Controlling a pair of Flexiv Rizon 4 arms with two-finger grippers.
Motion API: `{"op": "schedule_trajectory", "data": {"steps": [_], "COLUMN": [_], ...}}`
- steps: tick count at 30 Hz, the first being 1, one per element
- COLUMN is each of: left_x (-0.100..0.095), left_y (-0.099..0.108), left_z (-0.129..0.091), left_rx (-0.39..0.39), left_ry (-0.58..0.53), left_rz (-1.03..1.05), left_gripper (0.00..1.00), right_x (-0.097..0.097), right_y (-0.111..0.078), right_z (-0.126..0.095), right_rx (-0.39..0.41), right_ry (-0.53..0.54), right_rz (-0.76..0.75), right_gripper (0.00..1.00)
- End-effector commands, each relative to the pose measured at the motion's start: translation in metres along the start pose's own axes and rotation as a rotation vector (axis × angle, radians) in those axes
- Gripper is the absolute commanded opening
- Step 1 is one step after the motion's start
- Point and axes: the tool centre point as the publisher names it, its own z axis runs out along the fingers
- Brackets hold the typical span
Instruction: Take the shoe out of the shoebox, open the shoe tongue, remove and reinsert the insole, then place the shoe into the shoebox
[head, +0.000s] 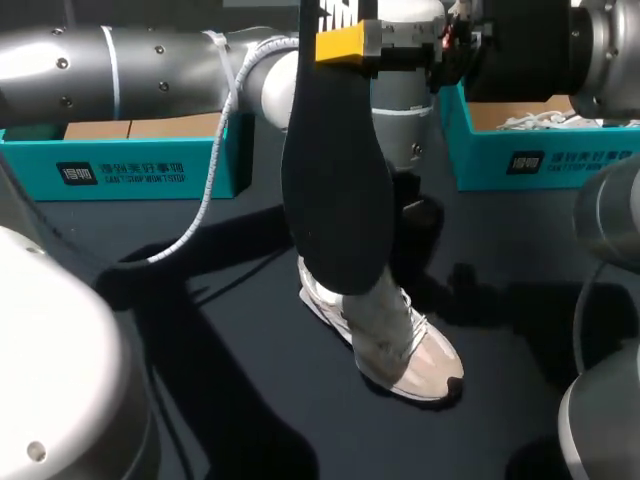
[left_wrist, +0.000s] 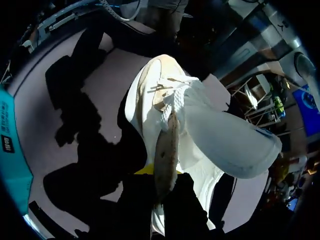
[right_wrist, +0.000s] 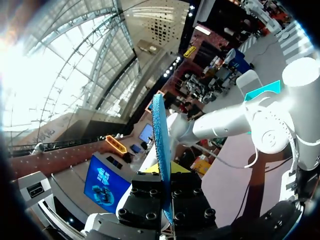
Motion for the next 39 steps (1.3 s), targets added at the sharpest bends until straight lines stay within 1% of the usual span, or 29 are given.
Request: {"op": "schedule_trajectory", "data": {"steps": [1, 4, 5, 19, 20, 21, 24, 26, 29, 30, 35, 39], "left_x": [-0.013, -0.015, -0.016, -0.016, -0.016, -0.017, -0.018, -0.018, -0.018, -0.018, -0.018, -0.018], "left_y": [-0.008, -0.010, -0.010, -0.010, -0.007, -0.004, 0.002, 0.002, 0.000, 0.000, 0.003, 0.004], "left_z": [-0.012, -0.008, -0.006, -0.006, -0.003, -0.001, 0.003, 0.004, 0.003, 0.003, 0.009, 0.012], "left_rx": [-0.285, -0.313, -0.305, -0.305, -0.313, -0.321, -0.326, -0.331, -0.361, -0.356, -0.365, -0.418], "left_ry": [0.307, 0.384, 0.417, 0.417, 0.411, 0.437, 0.456, 0.467, 0.485, 0.488, 0.506, 0.519], "left_rz": [0.458, 0.596, 0.628, 0.628, 0.627, 0.601, 0.573, 0.536, 0.495, 0.484, 0.517, 0.579], "left_gripper": [0.00, 0.00, 0.00, 0.00, 0.00, 0.00, 0.00, 0.00, 0.00, 0.00, 0.00, 0.00], "right_x": [0.000, 0.000, 0.000, 0.000, 0.000, 0.000, 0.000, 0.000, 0.000, 0.000, 0.000, 0.000], "right_y": [0.002, 0.002, 0.002, 0.002, 0.002, 0.002, 0.002, 0.002, 0.002, 0.002, 0.002, 0.002], "right_z": [0.005, 0.005, 0.005, 0.005, 0.005, 0.005, 0.005, 0.005, 0.005, 0.005, 0.005, 0.005], "right_rx": [0.000, 0.000, 0.000, 0.000, 0.000, 0.000, 0.000, 0.000, 0.000, 0.000, 0.000, 0.000], "right_ry": [-0.001, -0.001, -0.001, -0.001, -0.001, -0.001, -0.001, -0.001, -0.001, -0.001, -0.001, -0.001], "right_rz": [0.002, 0.002, 0.002, 0.002, 0.002, 0.002, 0.002, 0.002, 0.002, 0.002, 0.002, 0.002], "right_gripper": [0.00, 0.00, 0.00, 0.00, 0.00, 0.00, 0.00, 0.00, 0.00, 0.00, 0.00, 0.00]}}
